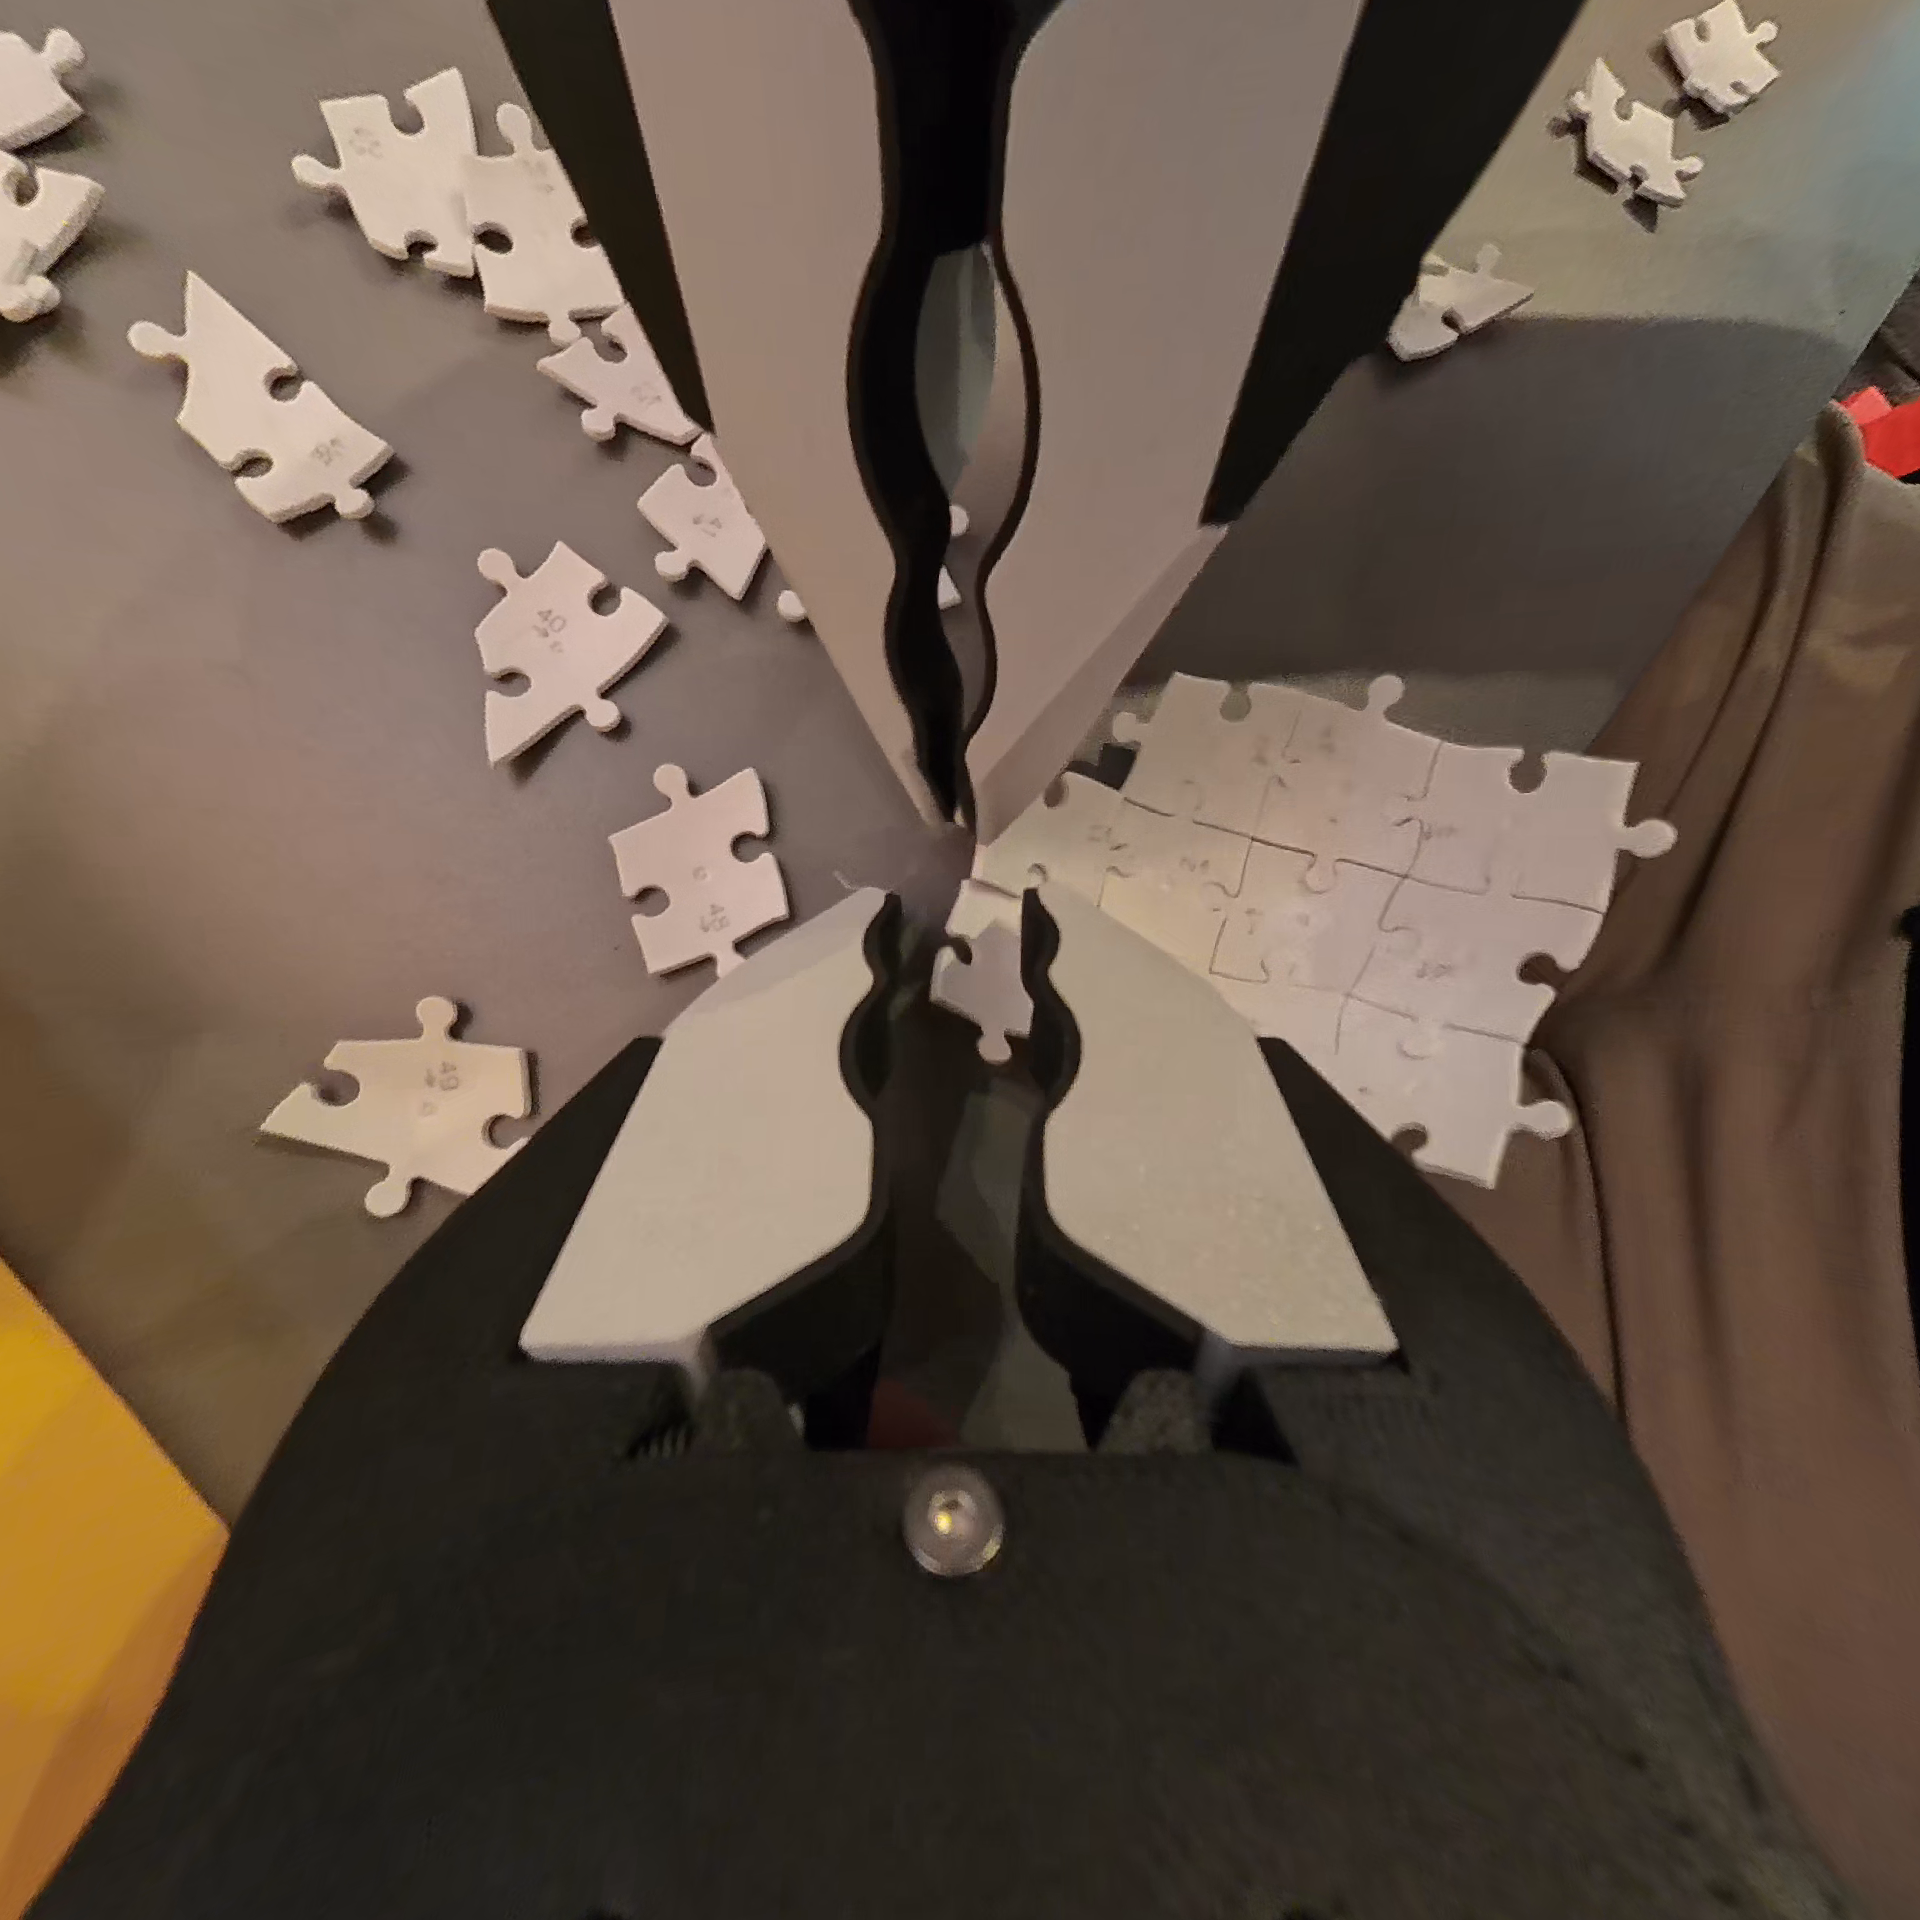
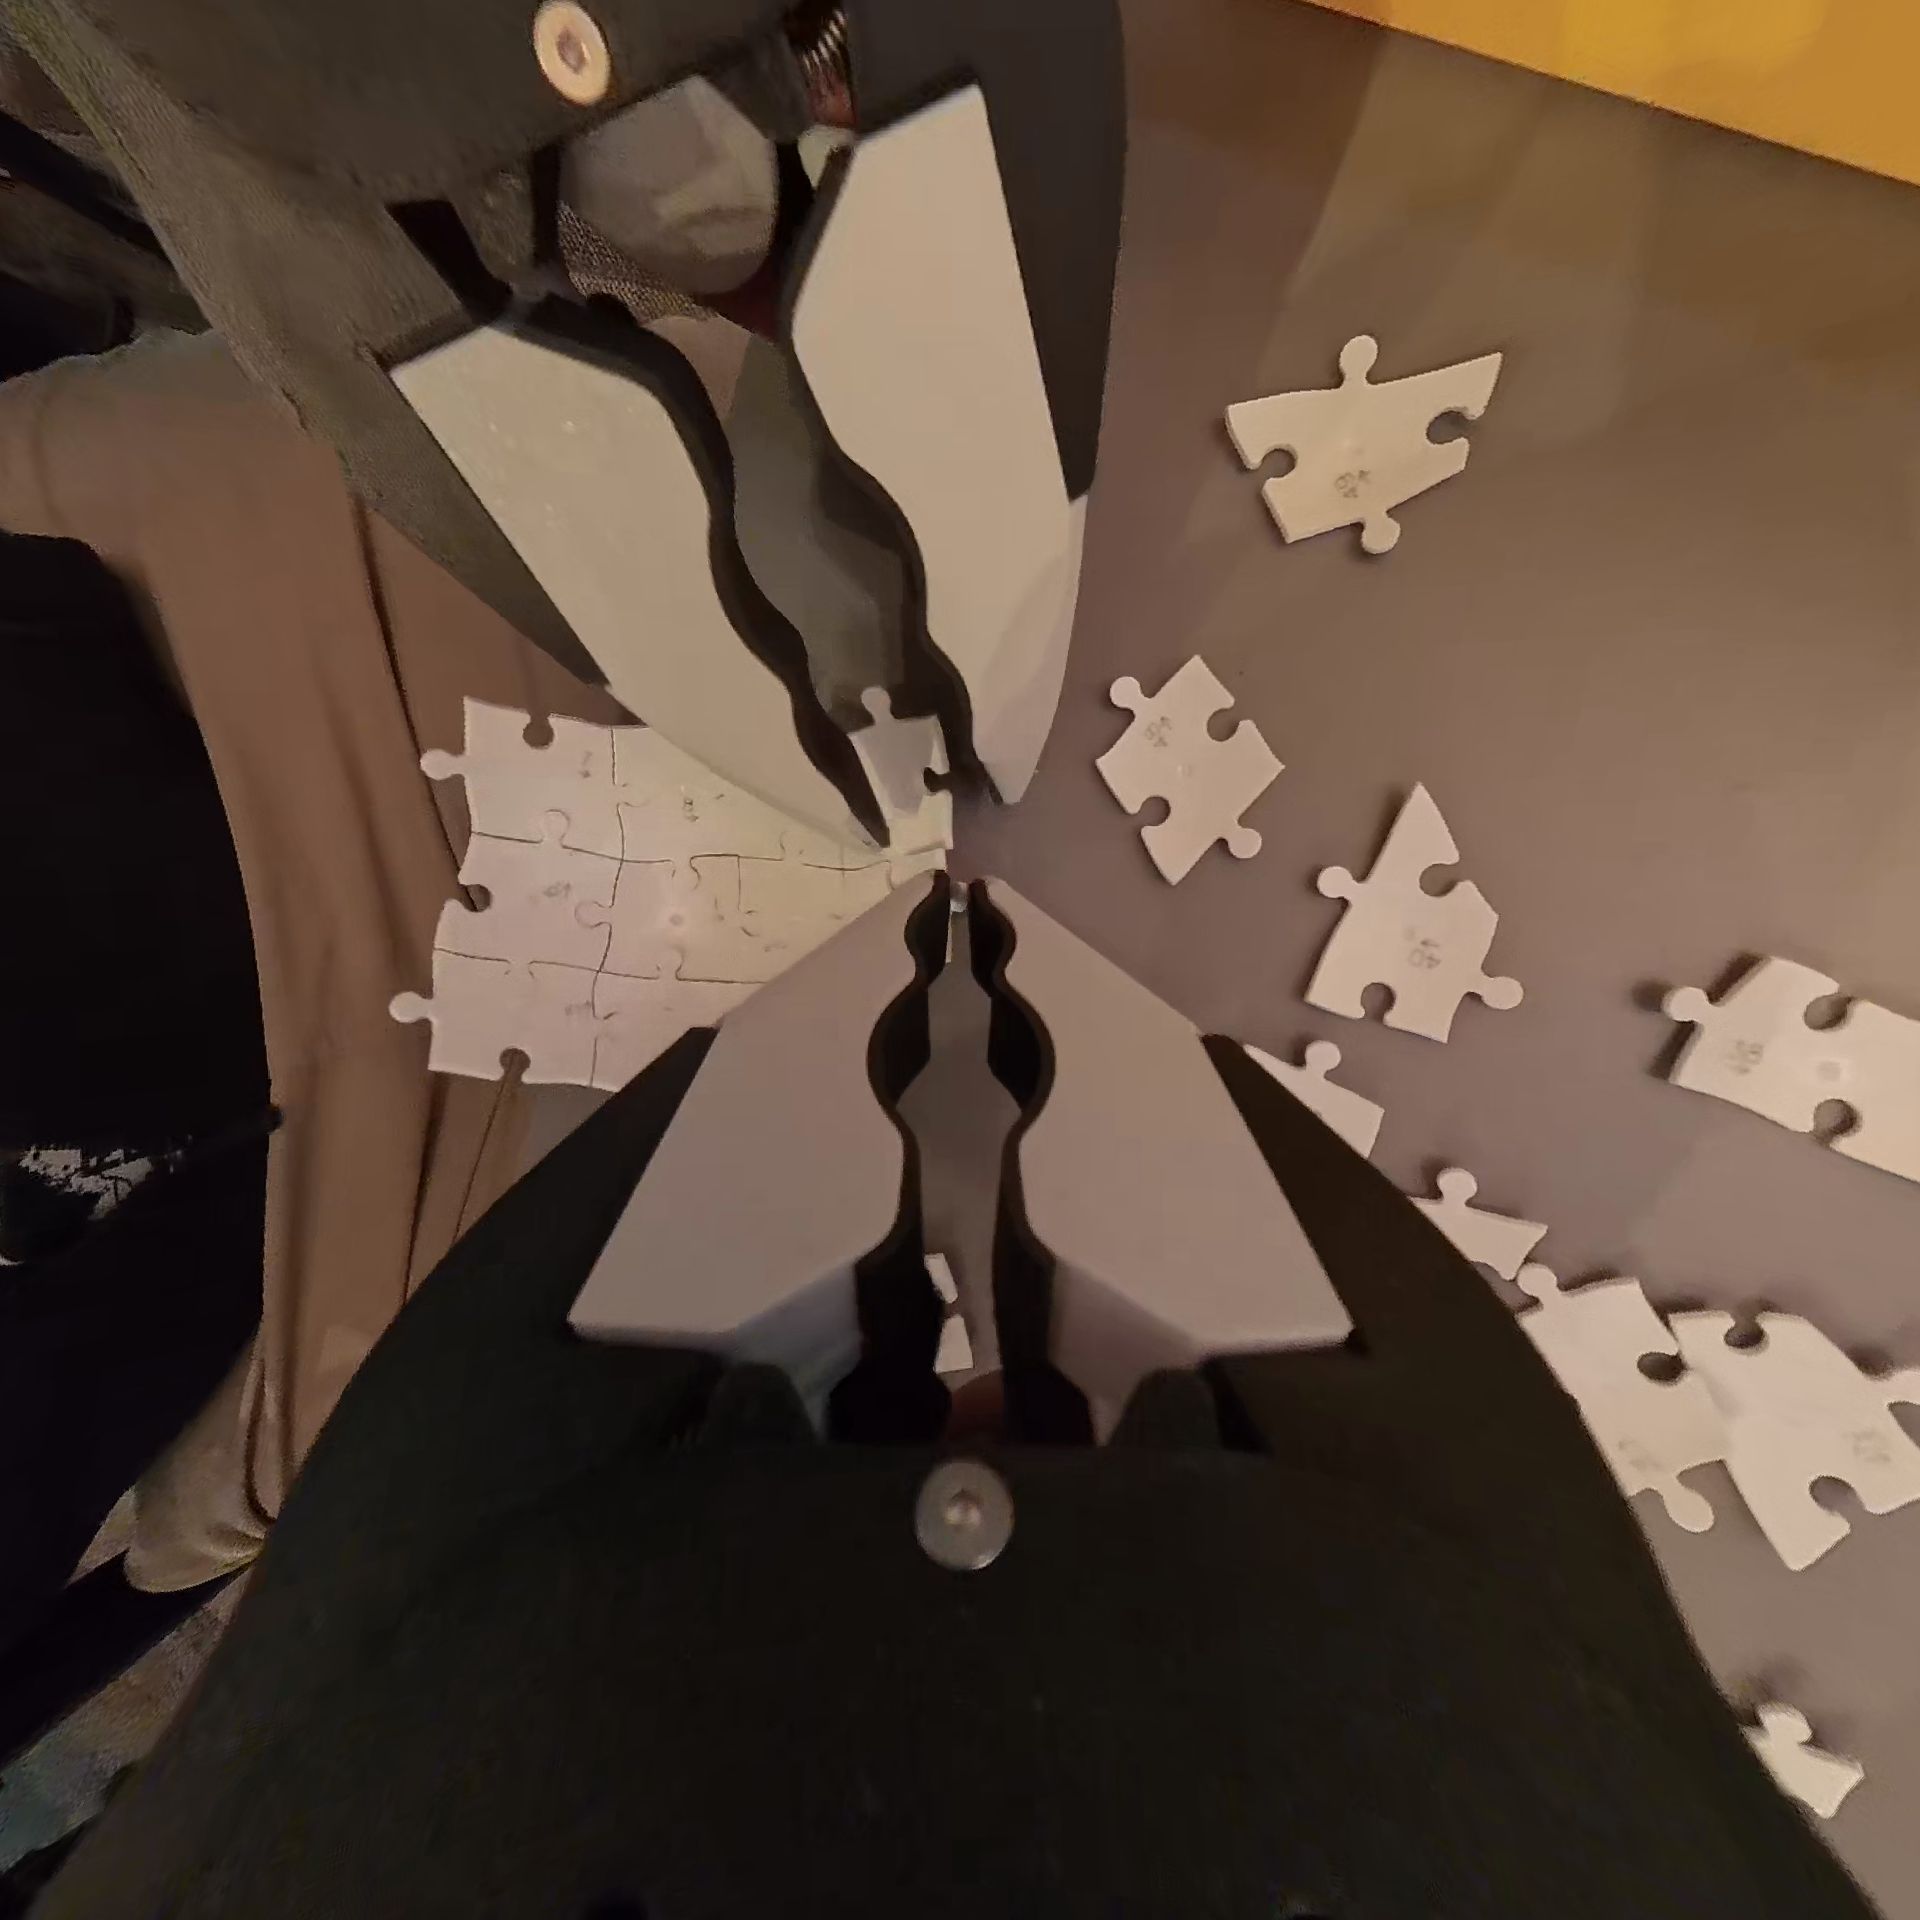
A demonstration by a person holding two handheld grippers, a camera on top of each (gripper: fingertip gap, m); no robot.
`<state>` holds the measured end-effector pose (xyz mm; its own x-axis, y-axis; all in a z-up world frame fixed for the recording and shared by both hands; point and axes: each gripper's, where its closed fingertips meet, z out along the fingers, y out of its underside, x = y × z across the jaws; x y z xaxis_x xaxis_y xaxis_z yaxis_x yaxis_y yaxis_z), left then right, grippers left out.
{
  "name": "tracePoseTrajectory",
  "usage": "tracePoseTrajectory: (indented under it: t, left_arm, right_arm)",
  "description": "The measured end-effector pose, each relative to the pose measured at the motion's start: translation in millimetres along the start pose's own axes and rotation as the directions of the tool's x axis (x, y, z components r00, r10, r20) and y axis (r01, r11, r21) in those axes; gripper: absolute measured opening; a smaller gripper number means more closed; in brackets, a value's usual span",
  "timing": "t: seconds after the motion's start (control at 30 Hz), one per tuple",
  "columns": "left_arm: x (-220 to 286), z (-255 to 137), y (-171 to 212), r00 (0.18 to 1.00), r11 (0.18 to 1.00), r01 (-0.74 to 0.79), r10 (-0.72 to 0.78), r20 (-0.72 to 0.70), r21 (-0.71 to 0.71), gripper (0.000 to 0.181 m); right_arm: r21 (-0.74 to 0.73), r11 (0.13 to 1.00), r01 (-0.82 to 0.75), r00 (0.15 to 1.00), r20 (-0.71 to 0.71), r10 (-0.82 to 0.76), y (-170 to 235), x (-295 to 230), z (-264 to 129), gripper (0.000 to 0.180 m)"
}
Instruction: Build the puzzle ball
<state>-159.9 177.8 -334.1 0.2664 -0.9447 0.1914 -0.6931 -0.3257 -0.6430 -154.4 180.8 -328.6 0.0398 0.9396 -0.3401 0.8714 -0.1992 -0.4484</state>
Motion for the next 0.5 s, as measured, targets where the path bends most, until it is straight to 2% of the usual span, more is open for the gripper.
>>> tracePoseTrajectory:
  t: [0.27, 0.5]
  left_arm:
    - [6.6, -5.9, -2.4, 0.996, 0.997, -0.076, 0.077, 0.042, -0.031, 0.022]
    - [3.0, 3.9, 2.7, 0.986, 0.988, -0.115, 0.126, 0.105, -0.099, 0.026]
  right_arm:
    - [0.004, 1.0, -0.012, 1.0, 0.003, 0.012, 0.7, 1.5, 3.5, 0.002]
    - [0.032, 0.999, -0.032, 0.999, 0.001, 0.032, 0.2, 1.9, 4.8, 0.003]
